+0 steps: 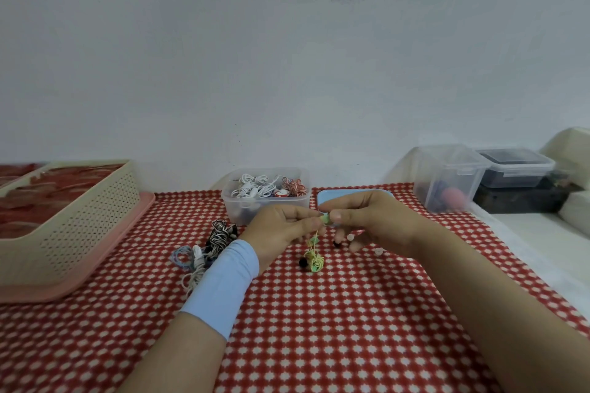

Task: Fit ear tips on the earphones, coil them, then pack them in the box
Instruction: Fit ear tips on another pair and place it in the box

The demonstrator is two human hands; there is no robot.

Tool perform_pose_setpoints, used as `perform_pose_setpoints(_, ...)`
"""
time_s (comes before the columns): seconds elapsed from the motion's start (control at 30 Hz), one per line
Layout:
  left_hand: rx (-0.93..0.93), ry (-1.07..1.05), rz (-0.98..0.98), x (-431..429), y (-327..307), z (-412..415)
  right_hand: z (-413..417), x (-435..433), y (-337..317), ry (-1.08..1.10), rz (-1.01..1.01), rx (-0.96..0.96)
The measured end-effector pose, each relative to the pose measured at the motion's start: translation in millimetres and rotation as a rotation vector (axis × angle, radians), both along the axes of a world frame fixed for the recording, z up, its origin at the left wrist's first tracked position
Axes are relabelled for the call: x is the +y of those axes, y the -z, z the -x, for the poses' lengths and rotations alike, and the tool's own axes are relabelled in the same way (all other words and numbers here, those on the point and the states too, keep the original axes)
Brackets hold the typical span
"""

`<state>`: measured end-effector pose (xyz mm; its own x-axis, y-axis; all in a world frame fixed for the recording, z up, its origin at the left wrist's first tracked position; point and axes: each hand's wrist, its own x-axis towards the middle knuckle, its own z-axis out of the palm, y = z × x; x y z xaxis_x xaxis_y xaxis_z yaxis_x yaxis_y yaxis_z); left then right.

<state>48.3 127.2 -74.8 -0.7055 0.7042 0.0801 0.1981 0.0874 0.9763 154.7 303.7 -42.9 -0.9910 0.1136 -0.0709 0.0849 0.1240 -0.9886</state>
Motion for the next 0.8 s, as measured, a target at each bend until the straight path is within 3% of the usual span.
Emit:
perform_pose_setpoints(0.3,0.017,0.052,-0.034,0.6,0.7,-4.7,2.7,-0.5,0.8,0.002,0.046,-0.126)
perform_pose_setpoints(0.8,-0.023,0.046,-0.051,-0.7,2.2,-3.3,3.9,0.9,2.8,-0.049,0.117,-0.100)
